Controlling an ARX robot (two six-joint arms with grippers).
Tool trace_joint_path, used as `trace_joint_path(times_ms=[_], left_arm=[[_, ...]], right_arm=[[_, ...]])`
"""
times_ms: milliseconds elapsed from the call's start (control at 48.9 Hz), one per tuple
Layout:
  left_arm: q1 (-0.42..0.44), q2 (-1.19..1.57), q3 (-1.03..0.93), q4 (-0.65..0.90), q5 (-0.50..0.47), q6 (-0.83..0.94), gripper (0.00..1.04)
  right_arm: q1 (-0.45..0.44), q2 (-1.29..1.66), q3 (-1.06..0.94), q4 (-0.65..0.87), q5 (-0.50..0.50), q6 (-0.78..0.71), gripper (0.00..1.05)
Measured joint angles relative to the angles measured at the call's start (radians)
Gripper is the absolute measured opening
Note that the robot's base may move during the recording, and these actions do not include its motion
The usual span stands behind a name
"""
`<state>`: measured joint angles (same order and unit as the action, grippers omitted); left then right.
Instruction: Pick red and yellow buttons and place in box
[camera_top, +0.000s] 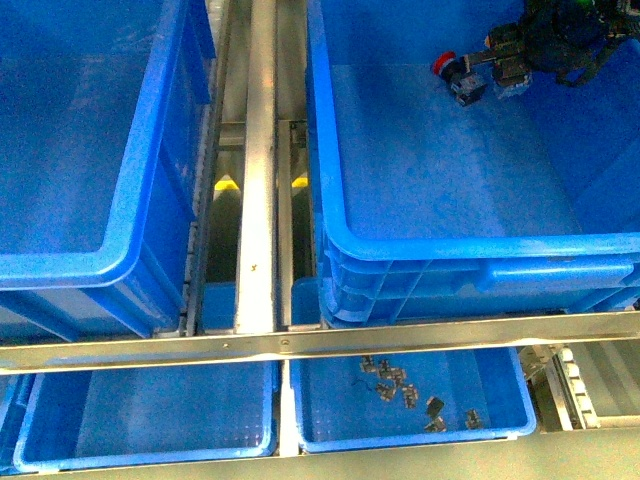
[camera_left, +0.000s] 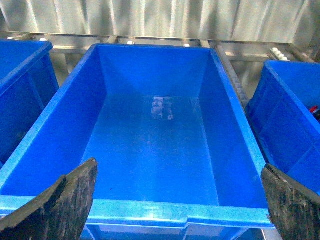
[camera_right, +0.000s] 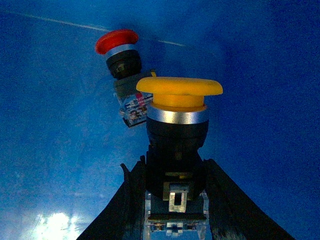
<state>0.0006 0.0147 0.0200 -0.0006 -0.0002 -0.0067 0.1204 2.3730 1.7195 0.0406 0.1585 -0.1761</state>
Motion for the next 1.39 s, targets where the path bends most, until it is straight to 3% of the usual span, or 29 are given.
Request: trace_joint_path(times_ms=[470,818,961,1145,1247,1390], left_arm=[[0.000,0.000,0.000,0.000,0.000,0.000,0.97],[0.000,0.000,0.000,0.000,0.000,0.000,0.97],[0.000,0.000,0.000,0.000,0.000,0.000,0.97],[0.000,0.000,0.000,0.000,0.000,0.000,0.97],[0.000,0.000,0.000,0.000,0.000,0.000,0.97],[0.000,0.000,0.000,0.000,0.000,0.000,0.97]], right_arm=[[0.045,0.021,0.020,-0.056,0.017,0.022,0.25],[0.084,0.032,0.023,-0.069,0.093,0.023,0.26],[0.077,0.034,0.020,-0.071,0.093,0.024,0.52],[0.078,0.019,-0.023,-0.011,0.096,0.022,0.77],[0.077,-0.061,-0.140,0.073,0.069,0.019,0.99],[0.079,-0.312,-0.407,0.203,-0.004,0.047,0.99]])
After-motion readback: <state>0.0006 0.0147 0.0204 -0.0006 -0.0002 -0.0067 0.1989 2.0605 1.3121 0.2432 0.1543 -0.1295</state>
